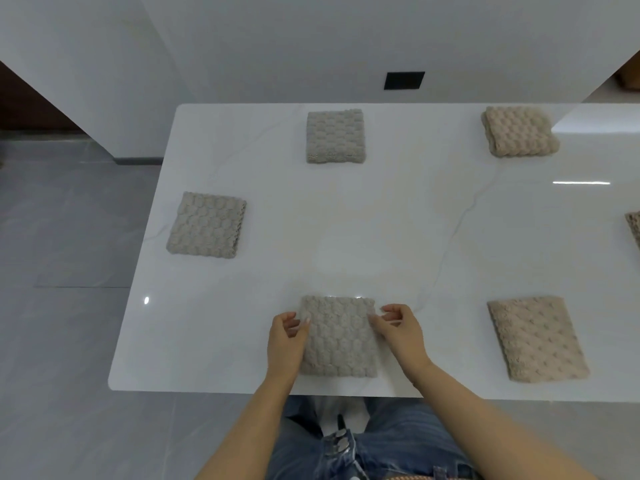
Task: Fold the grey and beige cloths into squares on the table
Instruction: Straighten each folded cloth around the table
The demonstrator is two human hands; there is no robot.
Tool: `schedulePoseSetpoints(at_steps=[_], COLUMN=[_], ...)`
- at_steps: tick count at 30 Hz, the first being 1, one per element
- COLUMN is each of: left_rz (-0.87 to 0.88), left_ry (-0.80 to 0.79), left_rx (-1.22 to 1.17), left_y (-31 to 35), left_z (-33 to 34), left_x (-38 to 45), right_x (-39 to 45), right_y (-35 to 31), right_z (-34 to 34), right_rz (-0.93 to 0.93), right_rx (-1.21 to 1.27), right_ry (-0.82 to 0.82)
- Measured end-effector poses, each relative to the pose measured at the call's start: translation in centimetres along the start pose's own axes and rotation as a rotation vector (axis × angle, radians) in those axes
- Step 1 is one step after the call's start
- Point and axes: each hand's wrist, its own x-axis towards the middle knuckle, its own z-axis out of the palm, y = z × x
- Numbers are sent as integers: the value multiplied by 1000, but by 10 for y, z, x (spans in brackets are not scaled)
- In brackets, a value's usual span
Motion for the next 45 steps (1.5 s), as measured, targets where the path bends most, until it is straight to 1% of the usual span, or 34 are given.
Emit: schedulePoseSetpoints(at_steps=[2, 4, 7, 14, 20, 23, 25, 29, 32, 36, 38, 41, 45], left_rz=[-13, -17, -16, 3, -8, 16, 64, 226, 368, 510, 551, 594, 591], left_ry=[-52, -51, -22, 35, 29, -7, -18, -9, 16, 101, 117, 122, 135], left_rx=[-42, -56, -56, -68, -89, -54, -16, 130, 256, 458, 557, 713, 761], left_y=[-9, -17, -20, -14, -14, -11, -7, 5, 8, 4, 2, -1, 8], left_z=[-4, -4, 1, 12, 11, 2, -9, -42, -75, -123, -146, -173, -192], left_x=[-8, -13, -16, -15, -15, -14, -15, -20, -23, -22, -22, -19, -9], right_x=[-7, -11, -8, -6, -8, -11, -15, -24, -34, -57, -71, -91, -100], right_y=[8, 15, 16, 18, 20, 15, 8, -14, -37, -64, -74, -85, -97], right_z=[-3, -2, 3, 0, 0, 0, -3, -2, 14, 44, 58, 80, 102], right_rz=[-4, 0, -27, -16, -23, -48, -161, -477, -647, -712, -706, -696, -734], right_rx=[4, 1, -36, -22, 10, -77, -211, -576, -763, -883, -885, -878, -942], right_ry=[-70, -111, -81, -44, -44, -77, -102, -226, -224, -252, -192, -107, -131])
